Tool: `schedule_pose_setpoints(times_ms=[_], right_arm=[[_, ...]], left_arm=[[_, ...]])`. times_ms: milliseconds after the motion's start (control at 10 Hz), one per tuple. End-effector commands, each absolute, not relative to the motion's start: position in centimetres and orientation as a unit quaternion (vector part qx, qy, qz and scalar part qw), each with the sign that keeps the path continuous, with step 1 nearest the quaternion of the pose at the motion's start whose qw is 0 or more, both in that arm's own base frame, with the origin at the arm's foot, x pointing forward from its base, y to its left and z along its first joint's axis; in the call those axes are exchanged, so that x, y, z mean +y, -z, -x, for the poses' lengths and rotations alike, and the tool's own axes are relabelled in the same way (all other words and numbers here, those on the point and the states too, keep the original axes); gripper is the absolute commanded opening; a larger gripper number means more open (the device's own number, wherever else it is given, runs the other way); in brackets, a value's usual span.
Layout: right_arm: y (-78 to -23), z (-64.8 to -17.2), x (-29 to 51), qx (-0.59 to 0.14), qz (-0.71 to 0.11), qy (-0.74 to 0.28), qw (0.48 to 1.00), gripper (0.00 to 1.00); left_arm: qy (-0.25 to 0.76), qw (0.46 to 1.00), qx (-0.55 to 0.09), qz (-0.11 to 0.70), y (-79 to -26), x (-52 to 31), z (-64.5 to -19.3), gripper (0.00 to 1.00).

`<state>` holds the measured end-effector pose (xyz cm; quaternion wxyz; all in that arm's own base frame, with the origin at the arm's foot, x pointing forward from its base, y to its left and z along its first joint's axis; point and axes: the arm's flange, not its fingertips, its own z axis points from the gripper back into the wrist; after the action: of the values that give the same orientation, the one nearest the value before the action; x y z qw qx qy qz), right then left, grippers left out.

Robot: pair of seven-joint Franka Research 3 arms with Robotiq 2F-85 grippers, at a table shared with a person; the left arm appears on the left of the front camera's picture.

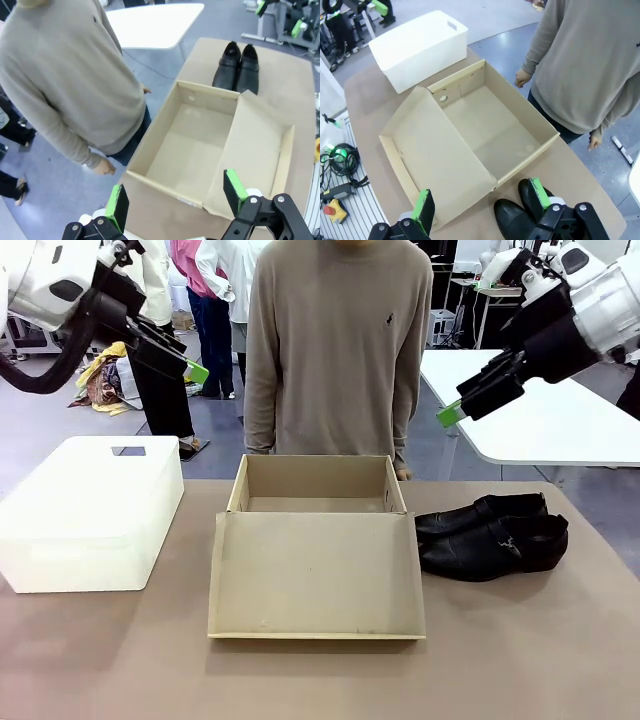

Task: Pack the shoes into the box.
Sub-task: Place one shoe of the Shoes into the Shoes Box.

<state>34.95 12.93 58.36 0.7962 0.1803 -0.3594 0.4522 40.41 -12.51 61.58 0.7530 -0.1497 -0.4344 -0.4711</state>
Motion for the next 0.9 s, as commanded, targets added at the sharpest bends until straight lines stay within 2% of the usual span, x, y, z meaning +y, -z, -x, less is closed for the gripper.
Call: schedule_pose_setpoints(times_ms=[0, 100, 600, 800], right_arm=[[-58.29, -35.70, 12.50, -0.360, -0.196, -0.467, 0.783, 1.00], [-58.31, -35.59, 12.59, -0.360, -0.170, -0.461, 0.793, 1.00], [-58.26, -34.97, 12.89, -0.358, -0.185, -0.454, 0.795, 1.00], [-58.61, -35.55, 12.73, -0.352, -0.162, -0.457, 0.800, 1.00]], left_arm=[[0.468, 0.752, -0.436, 0.159, -61.24, -12.15, -41.71, 1.00], [0.469, 0.755, -0.433, 0.152, -61.15, -12.10, -41.67, 1.00], [0.466, 0.754, -0.435, 0.157, -61.42, -12.39, -40.78, 1.00], [0.466, 0.754, -0.435, 0.157, -61.42, -12.39, -40.78, 1.00]])
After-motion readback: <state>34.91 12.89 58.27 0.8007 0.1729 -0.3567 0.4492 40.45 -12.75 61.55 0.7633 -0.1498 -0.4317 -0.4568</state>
